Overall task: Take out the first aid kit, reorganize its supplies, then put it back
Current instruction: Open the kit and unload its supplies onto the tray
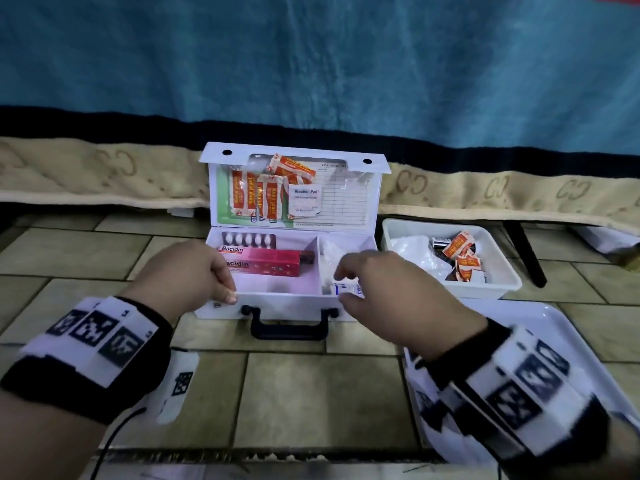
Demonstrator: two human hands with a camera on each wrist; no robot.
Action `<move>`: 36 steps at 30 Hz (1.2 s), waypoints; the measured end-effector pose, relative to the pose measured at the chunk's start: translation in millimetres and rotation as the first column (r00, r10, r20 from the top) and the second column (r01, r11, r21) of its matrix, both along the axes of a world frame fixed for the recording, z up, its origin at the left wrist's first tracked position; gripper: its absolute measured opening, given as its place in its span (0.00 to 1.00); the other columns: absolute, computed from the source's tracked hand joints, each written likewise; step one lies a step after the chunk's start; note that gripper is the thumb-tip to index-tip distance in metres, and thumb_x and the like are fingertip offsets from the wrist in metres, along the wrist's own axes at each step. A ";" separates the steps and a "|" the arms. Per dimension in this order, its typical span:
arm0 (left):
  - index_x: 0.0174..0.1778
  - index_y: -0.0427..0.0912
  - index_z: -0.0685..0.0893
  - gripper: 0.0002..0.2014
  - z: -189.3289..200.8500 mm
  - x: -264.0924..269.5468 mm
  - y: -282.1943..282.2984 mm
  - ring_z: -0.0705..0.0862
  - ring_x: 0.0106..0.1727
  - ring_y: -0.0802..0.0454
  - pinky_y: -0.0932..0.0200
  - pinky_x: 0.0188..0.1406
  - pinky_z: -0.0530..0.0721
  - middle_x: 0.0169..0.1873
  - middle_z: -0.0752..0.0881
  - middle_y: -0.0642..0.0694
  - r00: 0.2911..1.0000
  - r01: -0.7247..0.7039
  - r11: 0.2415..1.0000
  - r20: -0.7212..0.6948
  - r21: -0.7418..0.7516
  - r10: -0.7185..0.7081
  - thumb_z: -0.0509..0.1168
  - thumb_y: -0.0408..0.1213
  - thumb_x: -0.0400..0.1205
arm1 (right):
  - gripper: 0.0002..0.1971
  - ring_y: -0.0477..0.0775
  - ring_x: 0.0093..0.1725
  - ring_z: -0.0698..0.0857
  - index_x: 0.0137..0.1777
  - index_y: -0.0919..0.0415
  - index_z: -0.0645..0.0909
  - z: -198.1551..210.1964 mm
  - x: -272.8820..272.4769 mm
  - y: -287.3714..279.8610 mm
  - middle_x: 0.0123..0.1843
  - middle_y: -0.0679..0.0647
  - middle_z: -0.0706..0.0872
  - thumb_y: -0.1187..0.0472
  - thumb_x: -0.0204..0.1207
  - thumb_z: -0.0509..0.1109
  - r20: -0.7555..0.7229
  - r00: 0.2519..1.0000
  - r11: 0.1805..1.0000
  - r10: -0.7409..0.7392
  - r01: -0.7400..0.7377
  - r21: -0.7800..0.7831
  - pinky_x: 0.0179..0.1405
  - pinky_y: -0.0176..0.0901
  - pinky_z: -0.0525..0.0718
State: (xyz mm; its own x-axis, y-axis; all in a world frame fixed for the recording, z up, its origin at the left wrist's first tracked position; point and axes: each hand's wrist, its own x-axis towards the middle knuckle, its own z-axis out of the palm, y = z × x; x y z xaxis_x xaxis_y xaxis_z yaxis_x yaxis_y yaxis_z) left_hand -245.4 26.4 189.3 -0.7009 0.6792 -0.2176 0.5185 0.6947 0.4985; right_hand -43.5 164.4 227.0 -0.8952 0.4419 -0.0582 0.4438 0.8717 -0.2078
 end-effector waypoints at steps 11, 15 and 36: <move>0.21 0.52 0.84 0.12 3.0 4.1 1.1 0.81 0.27 0.58 0.65 0.27 0.72 0.22 0.84 0.57 0.998 -0.053 0.998 0.025 -0.039 0.054 0.82 0.38 0.63 | 0.13 0.61 0.54 0.79 0.60 0.62 0.81 -40.4 -114.5 5.6 0.59 0.58 0.77 0.59 0.79 0.61 0.345 0.923 0.946 0.171 -0.252 0.206 0.52 0.49 0.73; 0.22 0.51 0.84 0.12 4.0 6.4 1.4 0.81 0.27 0.57 0.65 0.26 0.72 0.24 0.84 0.56 0.998 -0.066 0.997 0.004 -0.049 0.066 0.82 0.38 0.64 | 0.14 0.61 0.53 0.82 0.59 0.61 0.84 -44.4 -116.7 3.5 0.58 0.58 0.83 0.66 0.78 0.62 0.368 0.912 0.960 0.181 -0.244 0.134 0.58 0.51 0.79; 0.29 0.52 0.80 0.12 -7.7 38.5 30.6 0.81 0.32 0.60 0.62 0.29 0.73 0.30 0.83 0.58 0.970 0.127 0.988 -0.199 -0.090 -0.143 0.72 0.32 0.75 | 0.15 0.41 0.28 0.84 0.28 0.41 0.85 2.6 178.8 68.7 0.21 0.40 0.85 0.65 0.62 0.82 -0.194 0.715 0.740 -0.672 0.658 -0.139 0.28 0.31 0.76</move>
